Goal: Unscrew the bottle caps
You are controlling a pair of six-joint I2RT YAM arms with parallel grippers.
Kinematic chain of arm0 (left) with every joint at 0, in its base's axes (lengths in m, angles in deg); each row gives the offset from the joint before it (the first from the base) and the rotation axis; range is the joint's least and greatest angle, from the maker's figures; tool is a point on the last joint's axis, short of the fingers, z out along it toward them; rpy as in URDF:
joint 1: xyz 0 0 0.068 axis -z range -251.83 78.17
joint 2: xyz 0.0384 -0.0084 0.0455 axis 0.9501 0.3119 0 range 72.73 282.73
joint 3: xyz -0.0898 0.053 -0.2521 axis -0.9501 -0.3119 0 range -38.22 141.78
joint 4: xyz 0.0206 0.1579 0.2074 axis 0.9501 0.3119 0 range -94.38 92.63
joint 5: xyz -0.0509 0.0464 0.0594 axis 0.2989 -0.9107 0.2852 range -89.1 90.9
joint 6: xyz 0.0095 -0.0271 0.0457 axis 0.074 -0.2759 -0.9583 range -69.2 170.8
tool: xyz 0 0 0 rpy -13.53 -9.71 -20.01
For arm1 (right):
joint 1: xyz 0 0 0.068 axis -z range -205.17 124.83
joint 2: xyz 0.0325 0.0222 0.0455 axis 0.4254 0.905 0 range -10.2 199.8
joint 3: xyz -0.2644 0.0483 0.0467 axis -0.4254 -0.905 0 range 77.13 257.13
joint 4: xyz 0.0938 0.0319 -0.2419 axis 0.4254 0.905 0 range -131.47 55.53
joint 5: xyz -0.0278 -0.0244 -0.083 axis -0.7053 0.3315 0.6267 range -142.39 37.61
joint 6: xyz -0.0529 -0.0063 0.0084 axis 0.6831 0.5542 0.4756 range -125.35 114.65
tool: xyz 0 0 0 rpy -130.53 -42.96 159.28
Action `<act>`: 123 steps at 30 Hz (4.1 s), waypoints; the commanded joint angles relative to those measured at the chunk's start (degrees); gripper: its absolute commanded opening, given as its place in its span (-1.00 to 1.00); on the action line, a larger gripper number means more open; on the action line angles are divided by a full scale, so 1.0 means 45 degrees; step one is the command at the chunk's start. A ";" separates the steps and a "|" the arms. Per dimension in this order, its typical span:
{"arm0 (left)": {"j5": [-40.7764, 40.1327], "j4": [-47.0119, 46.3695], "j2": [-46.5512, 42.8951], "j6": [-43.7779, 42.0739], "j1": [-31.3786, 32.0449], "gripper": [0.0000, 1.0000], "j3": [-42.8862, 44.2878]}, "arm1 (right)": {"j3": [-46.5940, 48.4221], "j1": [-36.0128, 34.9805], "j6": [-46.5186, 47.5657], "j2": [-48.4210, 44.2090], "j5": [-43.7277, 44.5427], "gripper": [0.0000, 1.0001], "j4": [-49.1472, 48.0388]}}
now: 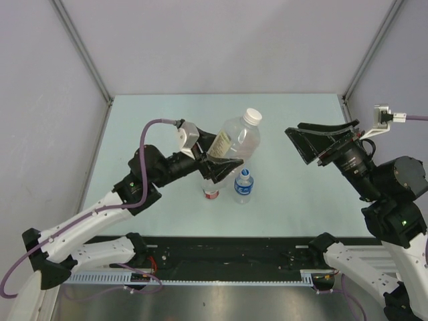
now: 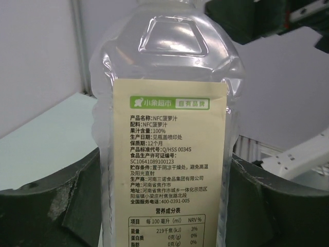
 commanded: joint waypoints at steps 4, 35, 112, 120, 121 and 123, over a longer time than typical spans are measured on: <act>-0.6321 0.0173 0.0917 -0.2120 0.1735 -1.00 0.1265 | 0.0059 -0.0050 -0.1408 0.0564 0.0829 0.85 -0.0571; -0.9471 -0.0256 0.2011 -0.5072 0.3556 -0.99 0.1442 | 0.1388 -0.1827 0.0427 0.3320 0.3134 0.28 -0.0218; 1.0999 -0.2209 0.1582 0.3424 -0.0311 -1.00 0.2067 | 0.0548 -0.1671 0.6619 0.2051 -1.1983 -1.00 0.0073; 0.9577 -0.0453 0.1348 0.1941 -0.0370 -1.00 0.2340 | 0.0548 -0.1417 0.6385 0.1973 -1.0968 -0.63 0.0328; 0.9360 -0.0103 0.1290 0.1649 -0.0370 -1.00 0.2340 | 0.0548 -0.1359 0.6288 0.1934 -1.0716 -0.42 0.0367; 0.8601 0.0386 0.1153 0.1355 -0.0370 -1.00 0.2340 | 0.0548 -0.1203 0.6209 0.1895 -1.0441 0.13 0.0426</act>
